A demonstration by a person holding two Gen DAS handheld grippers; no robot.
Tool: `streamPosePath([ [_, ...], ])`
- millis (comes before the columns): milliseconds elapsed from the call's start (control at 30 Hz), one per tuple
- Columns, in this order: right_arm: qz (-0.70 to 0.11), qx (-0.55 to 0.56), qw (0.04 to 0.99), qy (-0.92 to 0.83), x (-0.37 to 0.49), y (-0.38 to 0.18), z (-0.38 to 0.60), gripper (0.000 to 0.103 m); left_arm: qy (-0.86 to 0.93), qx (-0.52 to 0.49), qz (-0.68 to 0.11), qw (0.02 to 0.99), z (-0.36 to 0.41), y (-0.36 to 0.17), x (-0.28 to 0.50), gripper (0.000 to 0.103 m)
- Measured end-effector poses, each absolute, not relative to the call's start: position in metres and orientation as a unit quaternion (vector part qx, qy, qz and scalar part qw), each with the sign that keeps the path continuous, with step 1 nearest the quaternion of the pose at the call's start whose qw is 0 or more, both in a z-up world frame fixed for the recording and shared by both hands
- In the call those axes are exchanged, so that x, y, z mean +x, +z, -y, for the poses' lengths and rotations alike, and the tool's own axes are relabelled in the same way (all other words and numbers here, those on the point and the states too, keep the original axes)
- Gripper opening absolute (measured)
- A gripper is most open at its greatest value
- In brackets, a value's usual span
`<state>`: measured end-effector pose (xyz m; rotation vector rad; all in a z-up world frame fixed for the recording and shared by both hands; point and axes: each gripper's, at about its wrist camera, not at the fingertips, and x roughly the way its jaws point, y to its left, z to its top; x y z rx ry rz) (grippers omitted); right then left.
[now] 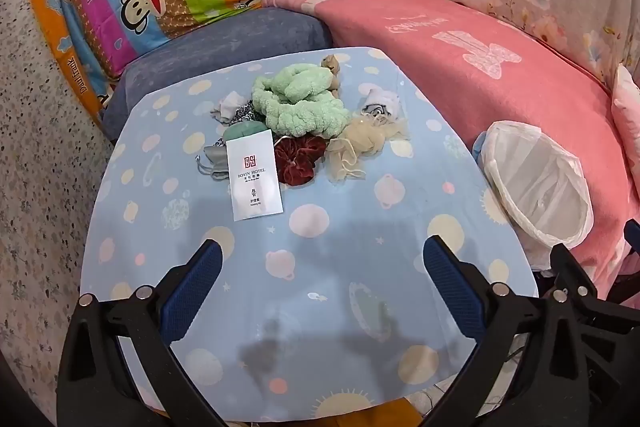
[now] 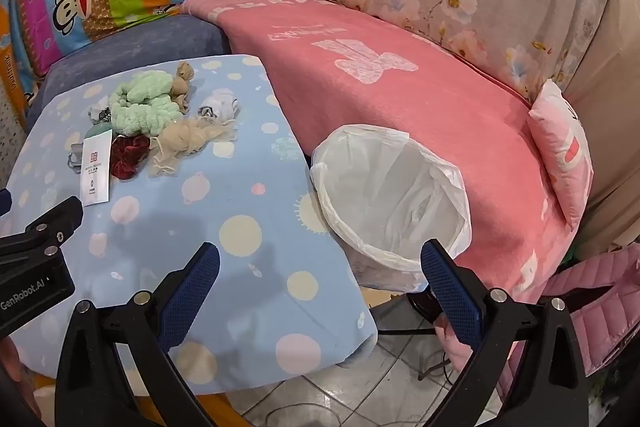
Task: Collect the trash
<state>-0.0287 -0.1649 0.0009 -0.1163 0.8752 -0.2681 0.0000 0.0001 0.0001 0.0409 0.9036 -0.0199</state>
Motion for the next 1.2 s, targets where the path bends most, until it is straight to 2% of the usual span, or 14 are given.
streamPosePath([
  [1200, -0.419, -0.064, 0.895, -0.135, -0.028, 0.005, 0.163, 0.096, -0.009, 0.018, -0.422, 0.906, -0.006, 0.005, -0.002, 0.096],
])
